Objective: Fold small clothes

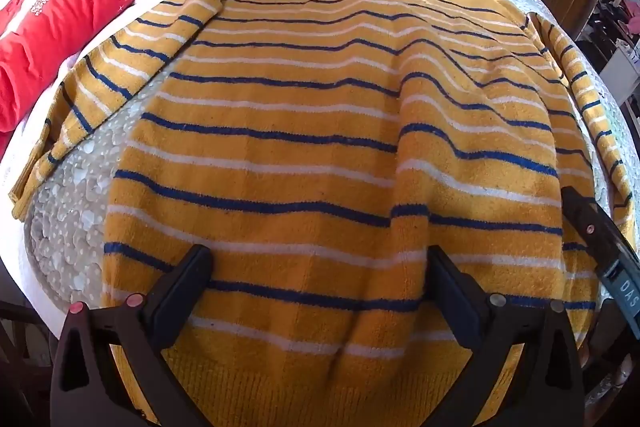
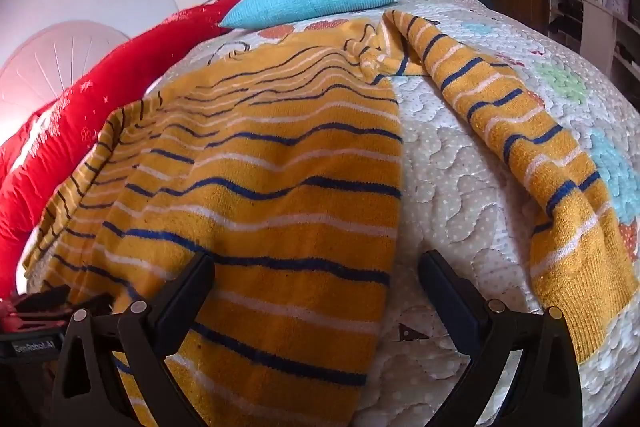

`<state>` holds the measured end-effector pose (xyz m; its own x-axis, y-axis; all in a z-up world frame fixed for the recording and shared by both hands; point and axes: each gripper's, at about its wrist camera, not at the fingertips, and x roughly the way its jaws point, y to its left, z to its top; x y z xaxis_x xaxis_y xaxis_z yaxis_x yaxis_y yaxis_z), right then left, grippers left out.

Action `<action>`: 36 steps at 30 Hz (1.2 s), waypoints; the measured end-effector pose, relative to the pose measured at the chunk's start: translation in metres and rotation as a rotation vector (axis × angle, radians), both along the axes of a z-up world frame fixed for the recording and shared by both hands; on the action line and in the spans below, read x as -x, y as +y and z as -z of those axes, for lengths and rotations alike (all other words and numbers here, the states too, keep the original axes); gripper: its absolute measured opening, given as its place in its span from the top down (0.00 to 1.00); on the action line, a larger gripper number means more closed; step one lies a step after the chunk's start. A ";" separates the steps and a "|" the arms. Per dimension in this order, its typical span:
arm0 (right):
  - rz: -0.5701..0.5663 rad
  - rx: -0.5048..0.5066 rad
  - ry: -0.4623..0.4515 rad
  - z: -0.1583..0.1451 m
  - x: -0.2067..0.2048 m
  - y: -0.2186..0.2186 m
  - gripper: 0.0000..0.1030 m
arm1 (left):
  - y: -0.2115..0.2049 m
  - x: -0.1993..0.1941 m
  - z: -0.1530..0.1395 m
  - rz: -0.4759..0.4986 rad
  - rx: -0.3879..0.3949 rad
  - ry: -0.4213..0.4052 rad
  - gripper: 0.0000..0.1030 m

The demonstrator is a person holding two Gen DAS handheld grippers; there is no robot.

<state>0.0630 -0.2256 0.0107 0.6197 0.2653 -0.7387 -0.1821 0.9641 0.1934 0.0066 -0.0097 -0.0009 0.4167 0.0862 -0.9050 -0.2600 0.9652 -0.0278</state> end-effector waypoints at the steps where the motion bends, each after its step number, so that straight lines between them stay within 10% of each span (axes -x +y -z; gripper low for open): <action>1: -0.016 0.032 0.002 0.000 0.001 0.005 0.00 | 0.000 0.002 -0.001 0.010 0.004 -0.007 0.00; 10: 0.011 -0.098 0.041 -0.004 0.019 -0.012 0.00 | 0.005 0.036 -0.036 0.045 0.045 -0.133 0.00; 12: 0.002 -0.002 0.030 -0.012 0.024 -0.008 0.17 | 0.008 0.041 -0.044 0.054 0.038 -0.154 0.00; 13: -0.009 0.016 0.005 -0.020 0.031 -0.008 0.49 | 0.011 0.043 -0.047 0.061 0.042 -0.162 0.00; 14: -0.019 0.024 -0.033 -0.029 0.038 -0.012 0.60 | 0.015 0.045 -0.050 0.066 0.048 -0.169 0.00; 21: 0.180 0.225 -0.154 -0.073 0.050 -0.082 0.48 | 0.055 0.065 -0.055 0.020 0.087 -0.222 0.00; 26: 0.257 0.212 0.024 -0.034 0.012 -0.133 0.47 | 0.077 0.068 -0.042 -0.036 0.139 -0.194 0.00; 27: 0.240 0.189 0.081 -0.031 0.005 -0.137 0.50 | 0.081 0.070 -0.041 -0.044 0.148 -0.191 0.00; 29: 0.214 0.069 0.143 -0.025 -0.001 -0.146 0.85 | 0.088 0.071 -0.040 -0.062 0.154 -0.189 0.00; 36: 0.340 0.007 0.064 -0.069 -0.011 -0.203 0.91 | 0.114 0.077 -0.045 -0.114 0.149 -0.209 0.00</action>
<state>0.0745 -0.4282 0.0802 0.6244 0.0457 -0.7797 0.1624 0.9689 0.1868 -0.0702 0.1039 0.0442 0.5908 0.0152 -0.8067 -0.3399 0.9114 -0.2317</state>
